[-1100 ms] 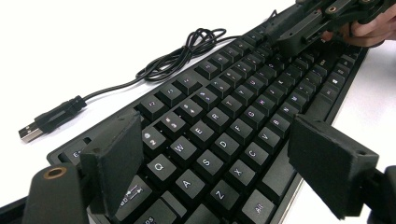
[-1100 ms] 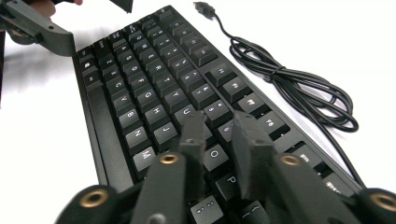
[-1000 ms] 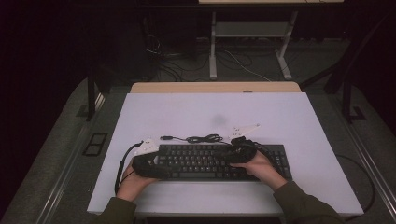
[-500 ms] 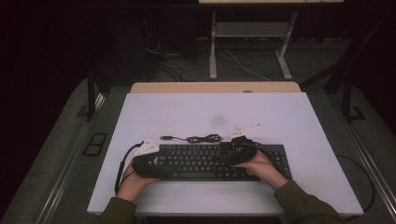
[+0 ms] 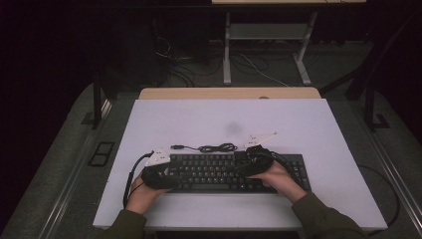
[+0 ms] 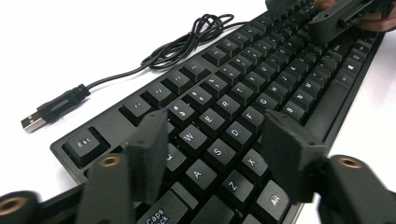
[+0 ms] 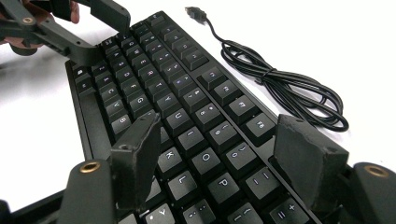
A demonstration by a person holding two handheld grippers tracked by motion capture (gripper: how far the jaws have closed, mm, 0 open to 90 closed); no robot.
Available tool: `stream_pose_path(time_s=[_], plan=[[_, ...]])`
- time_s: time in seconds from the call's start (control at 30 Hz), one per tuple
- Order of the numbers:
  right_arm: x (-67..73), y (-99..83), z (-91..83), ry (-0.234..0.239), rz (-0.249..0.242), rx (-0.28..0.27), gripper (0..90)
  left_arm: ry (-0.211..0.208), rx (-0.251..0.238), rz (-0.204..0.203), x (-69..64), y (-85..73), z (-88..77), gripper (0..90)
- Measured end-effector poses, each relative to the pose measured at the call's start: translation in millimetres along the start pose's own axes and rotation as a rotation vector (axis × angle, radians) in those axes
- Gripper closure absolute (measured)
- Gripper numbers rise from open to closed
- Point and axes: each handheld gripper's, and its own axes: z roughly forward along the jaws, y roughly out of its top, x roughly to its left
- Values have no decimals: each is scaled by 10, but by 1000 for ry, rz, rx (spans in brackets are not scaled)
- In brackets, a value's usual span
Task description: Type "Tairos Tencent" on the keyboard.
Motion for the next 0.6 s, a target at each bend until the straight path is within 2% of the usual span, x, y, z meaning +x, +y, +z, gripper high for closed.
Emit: stream_pose_path(time_s=[0.2, 0.6], plan=[[2, 0, 0, -3, -1, 1, 316, 6, -4, -11, 23, 2, -2, 610], [3, 1, 3, -6, -1, 2, 316, -10, 9, 7, -3, 35, 11, 872]])
